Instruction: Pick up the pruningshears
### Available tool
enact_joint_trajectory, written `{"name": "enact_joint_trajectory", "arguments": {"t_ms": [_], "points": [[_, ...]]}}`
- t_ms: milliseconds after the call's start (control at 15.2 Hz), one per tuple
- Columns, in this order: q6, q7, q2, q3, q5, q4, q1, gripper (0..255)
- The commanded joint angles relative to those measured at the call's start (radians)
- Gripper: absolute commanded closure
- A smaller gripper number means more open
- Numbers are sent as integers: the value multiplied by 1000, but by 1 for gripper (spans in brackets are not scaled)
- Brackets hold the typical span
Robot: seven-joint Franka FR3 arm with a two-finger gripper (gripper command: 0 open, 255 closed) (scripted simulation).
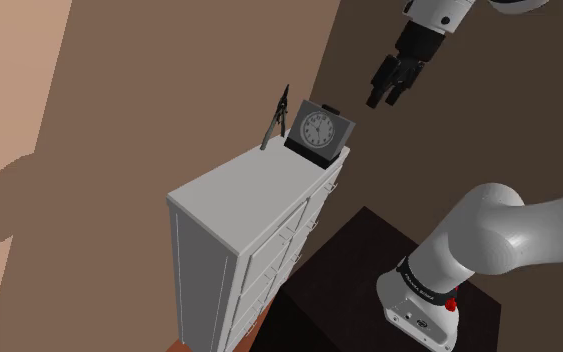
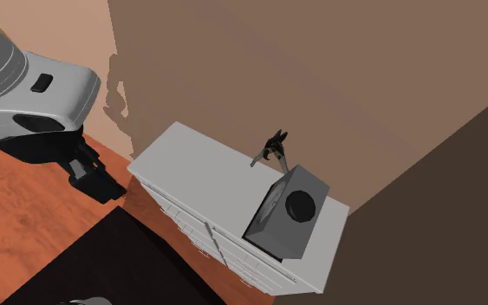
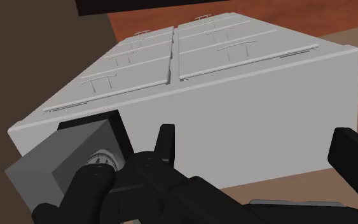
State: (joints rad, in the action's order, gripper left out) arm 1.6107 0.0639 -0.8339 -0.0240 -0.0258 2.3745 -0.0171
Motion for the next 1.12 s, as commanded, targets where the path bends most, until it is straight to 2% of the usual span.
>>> {"name": "enact_joint_trajectory", "arguments": {"t_ms": [0, 528, 1056], "points": [[0, 0, 0, 0, 0, 0, 0, 0], [331, 94, 192, 48, 27, 61, -36, 0], [622, 216, 453, 92, 93, 18, -90, 0]]}}
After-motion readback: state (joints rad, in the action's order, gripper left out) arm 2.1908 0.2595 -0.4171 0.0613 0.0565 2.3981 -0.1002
